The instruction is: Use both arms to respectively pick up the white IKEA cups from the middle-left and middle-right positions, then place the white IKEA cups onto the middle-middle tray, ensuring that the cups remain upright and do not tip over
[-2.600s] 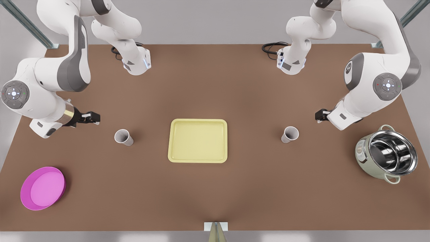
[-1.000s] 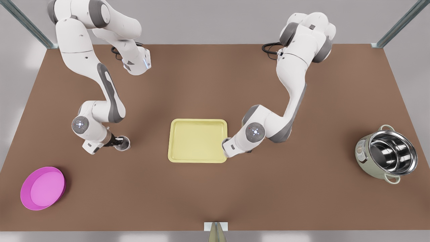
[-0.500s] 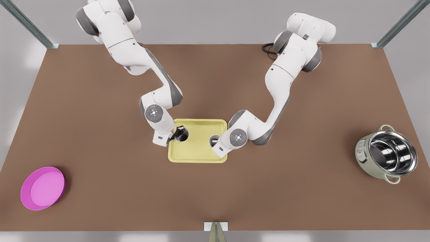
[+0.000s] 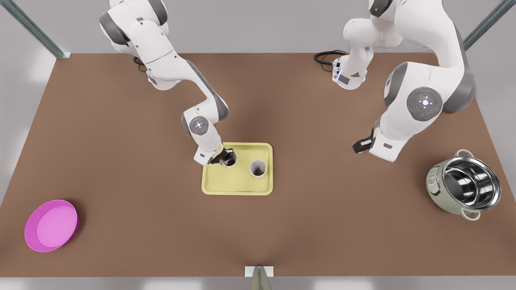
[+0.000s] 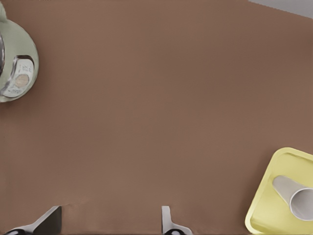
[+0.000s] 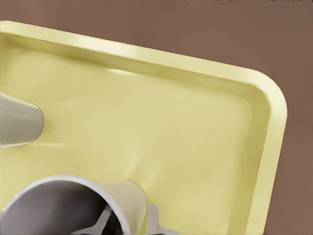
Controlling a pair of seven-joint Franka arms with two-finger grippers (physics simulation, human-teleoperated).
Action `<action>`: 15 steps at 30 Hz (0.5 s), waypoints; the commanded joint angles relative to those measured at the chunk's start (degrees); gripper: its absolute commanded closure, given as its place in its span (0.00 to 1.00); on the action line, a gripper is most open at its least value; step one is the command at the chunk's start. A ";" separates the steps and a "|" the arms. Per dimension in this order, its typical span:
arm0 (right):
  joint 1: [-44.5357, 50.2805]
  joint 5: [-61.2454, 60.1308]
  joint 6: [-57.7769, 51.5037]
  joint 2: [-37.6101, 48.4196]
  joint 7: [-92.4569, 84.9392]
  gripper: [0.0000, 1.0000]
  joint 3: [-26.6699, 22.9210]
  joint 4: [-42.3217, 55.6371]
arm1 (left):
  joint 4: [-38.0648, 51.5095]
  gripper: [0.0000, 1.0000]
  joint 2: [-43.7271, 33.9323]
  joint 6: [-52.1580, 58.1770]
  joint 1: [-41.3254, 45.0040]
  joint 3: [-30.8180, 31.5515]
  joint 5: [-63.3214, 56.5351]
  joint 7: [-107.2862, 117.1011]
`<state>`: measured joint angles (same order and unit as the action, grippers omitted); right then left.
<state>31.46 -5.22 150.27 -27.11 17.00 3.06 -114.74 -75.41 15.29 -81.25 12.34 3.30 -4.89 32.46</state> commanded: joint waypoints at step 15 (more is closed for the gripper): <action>-8.34 0.39 -24.22 10.59 -2.66 0.00 -0.43 5.48 | -1.68 0.00 -1.58 6.46 -1.97 -1.19 3.75 -38.35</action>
<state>24.49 -4.79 140.56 -17.54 21.80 2.67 -110.43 -77.13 13.79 -75.53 10.25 2.06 -1.17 10.22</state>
